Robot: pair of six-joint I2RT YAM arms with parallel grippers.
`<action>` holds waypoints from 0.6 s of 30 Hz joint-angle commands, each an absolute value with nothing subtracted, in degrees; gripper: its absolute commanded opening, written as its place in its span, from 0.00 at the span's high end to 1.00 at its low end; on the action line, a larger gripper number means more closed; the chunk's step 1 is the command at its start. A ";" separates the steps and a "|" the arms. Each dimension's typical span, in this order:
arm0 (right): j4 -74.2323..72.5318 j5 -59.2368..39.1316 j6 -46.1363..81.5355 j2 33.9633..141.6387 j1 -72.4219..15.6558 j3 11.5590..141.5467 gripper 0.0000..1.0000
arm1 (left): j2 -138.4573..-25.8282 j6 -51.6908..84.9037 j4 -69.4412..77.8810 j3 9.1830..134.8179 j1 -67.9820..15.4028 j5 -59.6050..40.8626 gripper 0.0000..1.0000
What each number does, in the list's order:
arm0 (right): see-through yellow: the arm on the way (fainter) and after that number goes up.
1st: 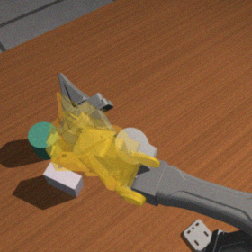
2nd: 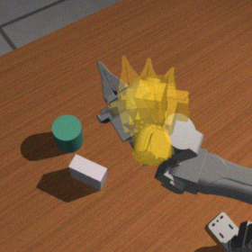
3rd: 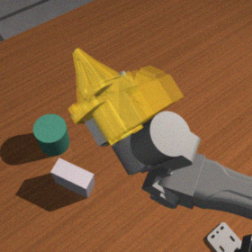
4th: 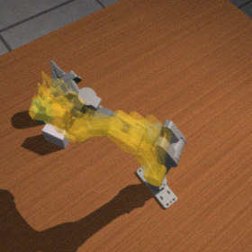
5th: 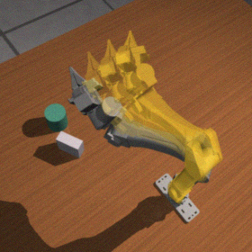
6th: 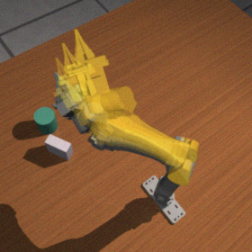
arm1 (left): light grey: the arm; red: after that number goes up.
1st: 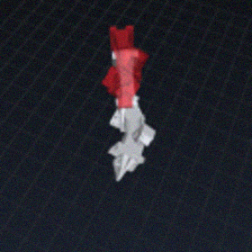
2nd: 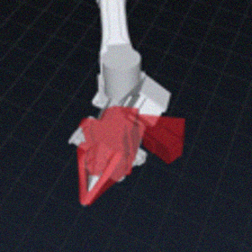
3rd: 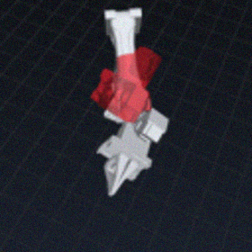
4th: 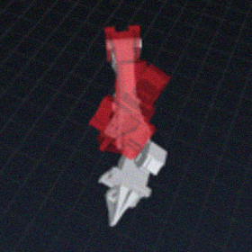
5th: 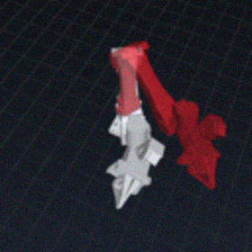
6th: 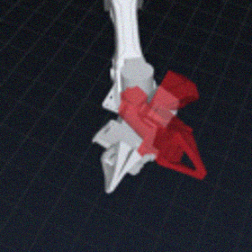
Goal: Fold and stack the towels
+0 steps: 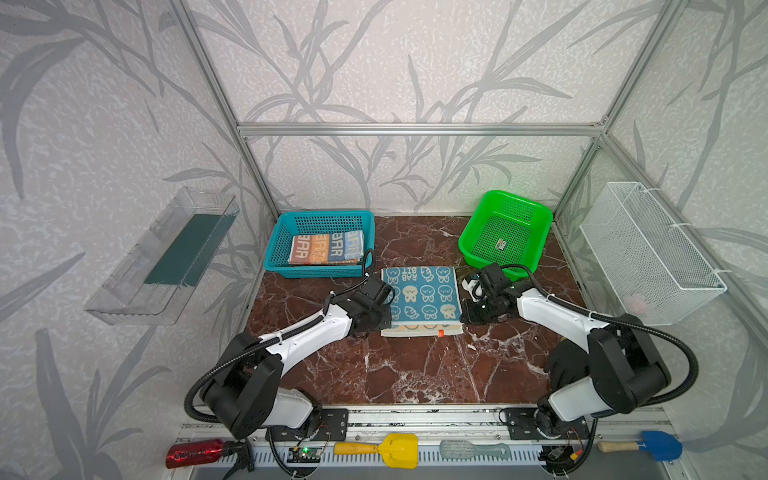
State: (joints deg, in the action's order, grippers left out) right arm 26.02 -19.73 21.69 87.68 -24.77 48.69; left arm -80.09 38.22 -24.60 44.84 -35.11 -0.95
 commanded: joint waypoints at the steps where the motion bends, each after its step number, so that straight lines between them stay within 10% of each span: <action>1: 23.72 -20.15 22.82 90.19 -24.74 46.85 0.99 | -80.83 40.17 -22.68 43.20 -35.16 -0.20 1.00; 18: 21.18 -18.75 22.85 95.57 -24.92 47.02 0.99 | -85.06 41.40 -18.54 40.54 -36.21 -1.96 1.00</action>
State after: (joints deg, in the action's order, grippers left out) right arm 20.80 -20.75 22.72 93.71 -24.93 46.89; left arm -85.36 40.18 -18.76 41.47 -35.94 -2.68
